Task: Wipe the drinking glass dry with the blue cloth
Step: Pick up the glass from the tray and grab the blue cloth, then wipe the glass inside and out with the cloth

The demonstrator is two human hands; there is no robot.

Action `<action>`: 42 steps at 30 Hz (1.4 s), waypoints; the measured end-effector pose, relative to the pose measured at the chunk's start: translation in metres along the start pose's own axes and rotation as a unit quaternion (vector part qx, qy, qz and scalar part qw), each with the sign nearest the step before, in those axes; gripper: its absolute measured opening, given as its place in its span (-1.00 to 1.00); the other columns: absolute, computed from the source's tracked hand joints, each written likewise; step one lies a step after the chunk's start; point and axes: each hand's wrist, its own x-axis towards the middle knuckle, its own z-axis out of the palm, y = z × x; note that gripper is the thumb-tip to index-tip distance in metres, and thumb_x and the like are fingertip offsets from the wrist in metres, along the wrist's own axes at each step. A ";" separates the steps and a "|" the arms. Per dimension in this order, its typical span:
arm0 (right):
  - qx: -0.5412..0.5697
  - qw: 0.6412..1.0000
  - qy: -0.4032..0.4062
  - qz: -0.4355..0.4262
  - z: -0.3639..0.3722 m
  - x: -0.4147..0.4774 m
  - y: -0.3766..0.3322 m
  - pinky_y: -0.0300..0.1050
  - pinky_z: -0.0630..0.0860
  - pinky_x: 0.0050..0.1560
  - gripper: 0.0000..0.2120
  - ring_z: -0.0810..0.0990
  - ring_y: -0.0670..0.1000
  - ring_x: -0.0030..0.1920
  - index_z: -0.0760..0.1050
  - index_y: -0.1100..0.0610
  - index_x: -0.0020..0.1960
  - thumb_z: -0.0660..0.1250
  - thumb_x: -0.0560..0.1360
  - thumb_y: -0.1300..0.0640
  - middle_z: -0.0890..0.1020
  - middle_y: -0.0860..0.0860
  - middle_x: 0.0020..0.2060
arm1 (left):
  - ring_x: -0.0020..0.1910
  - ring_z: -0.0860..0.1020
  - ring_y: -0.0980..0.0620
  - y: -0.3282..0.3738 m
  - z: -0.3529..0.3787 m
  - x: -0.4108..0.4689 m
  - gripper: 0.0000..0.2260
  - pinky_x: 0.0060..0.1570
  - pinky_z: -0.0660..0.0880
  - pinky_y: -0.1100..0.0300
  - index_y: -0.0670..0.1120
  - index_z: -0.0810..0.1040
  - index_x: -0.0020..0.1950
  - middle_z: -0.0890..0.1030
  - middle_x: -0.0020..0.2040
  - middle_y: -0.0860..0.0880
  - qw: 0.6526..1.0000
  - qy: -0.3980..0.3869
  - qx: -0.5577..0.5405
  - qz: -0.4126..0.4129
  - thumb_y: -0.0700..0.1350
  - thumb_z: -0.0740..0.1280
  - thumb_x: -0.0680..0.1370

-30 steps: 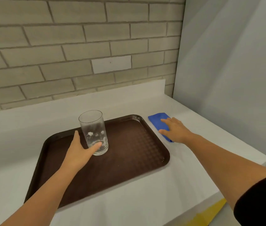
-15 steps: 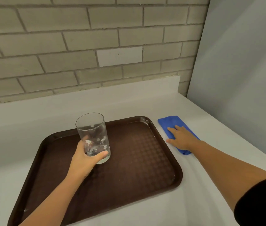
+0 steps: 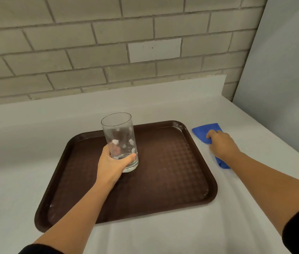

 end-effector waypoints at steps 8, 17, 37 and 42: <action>0.175 0.984 0.000 0.020 -0.008 -0.011 -0.021 -0.02 0.42 -0.12 -0.75 0.45 0.13 -0.14 0.45 0.29 0.09 0.18 0.42 0.38 0.55 0.26 -0.04 | 0.00 0.53 0.07 0.020 0.005 -0.005 -0.51 -0.15 0.38 0.38 -0.08 0.41 0.29 0.54 0.05 -0.07 0.995 -0.023 -0.101 0.014 -0.13 0.45 0.39; 0.555 0.813 0.064 0.163 -0.037 -0.014 -0.038 -0.08 0.52 -0.17 -0.72 0.51 0.08 -0.20 0.45 0.29 0.15 0.22 0.44 0.32 0.57 0.22 0.01 | 0.16 0.56 -0.15 0.037 0.016 -0.016 -0.53 0.28 0.41 -0.12 0.05 0.51 0.09 0.63 0.01 -0.05 0.972 -0.106 -0.205 -0.039 0.06 0.47 0.21; 0.318 0.888 0.041 -0.329 -0.070 -0.104 -0.177 -0.10 -0.25 0.45 -0.57 -0.16 -0.13 0.46 0.16 0.04 0.44 -0.02 0.57 0.03 0.06 -0.07 0.51 | 0.00 0.60 -0.02 0.086 0.003 -0.061 -0.74 0.12 0.46 -0.01 -0.02 0.58 0.05 0.66 -0.04 -0.04 0.872 -0.219 -0.423 -0.111 0.05 0.24 0.46; 0.539 0.823 -0.024 -0.176 -0.086 -0.083 -0.194 -0.29 0.18 0.32 -0.57 0.29 -0.12 0.33 0.09 0.00 0.46 -0.01 0.60 0.09 0.20 0.01 0.47 | -0.26 0.62 -0.03 0.085 -0.012 -0.052 -0.77 -0.09 0.46 0.04 -0.02 0.68 -0.30 0.69 -0.29 -0.06 0.884 -0.223 -0.403 -0.078 0.05 0.28 0.39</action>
